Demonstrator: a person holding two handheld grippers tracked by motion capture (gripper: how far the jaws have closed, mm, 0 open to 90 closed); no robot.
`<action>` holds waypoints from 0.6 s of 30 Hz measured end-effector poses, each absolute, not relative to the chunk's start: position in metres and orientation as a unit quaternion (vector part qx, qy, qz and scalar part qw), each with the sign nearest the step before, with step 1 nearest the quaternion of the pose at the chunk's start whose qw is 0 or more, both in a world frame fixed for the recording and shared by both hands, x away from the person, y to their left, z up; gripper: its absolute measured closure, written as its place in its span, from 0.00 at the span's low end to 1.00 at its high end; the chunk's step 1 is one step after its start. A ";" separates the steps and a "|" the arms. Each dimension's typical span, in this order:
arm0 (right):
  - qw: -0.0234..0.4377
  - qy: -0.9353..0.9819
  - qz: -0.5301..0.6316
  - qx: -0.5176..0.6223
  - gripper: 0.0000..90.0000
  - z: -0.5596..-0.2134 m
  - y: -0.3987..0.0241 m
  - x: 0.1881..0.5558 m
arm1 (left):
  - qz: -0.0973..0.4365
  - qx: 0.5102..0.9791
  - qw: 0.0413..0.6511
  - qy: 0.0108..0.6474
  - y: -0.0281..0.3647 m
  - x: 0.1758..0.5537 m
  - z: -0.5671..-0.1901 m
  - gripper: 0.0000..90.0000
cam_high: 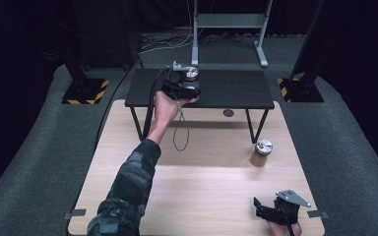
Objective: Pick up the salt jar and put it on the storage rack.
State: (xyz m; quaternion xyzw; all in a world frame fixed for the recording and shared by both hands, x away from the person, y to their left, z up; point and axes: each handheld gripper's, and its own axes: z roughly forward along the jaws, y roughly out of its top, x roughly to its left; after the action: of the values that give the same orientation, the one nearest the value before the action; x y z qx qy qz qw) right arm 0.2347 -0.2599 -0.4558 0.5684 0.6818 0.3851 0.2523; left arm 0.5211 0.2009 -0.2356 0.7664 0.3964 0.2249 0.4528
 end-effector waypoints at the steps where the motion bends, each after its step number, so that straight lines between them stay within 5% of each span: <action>1: 0.252 0.682 0.385 0.568 0.00 -0.456 -0.260 0.235 | 0.225 0.767 0.453 0.396 0.201 0.522 -0.236 0.35; 18: 0.251 0.684 0.384 0.567 0.00 -0.456 -0.260 0.235 | 0.224 0.768 0.450 0.397 0.199 0.525 -0.234 0.35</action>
State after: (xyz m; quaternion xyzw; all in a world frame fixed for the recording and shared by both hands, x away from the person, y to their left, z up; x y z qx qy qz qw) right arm 0.2354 -0.2601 -0.4556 0.5674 0.6836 0.3844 0.2508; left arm 0.5247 0.1990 -0.2339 0.7681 0.3969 0.2242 0.4497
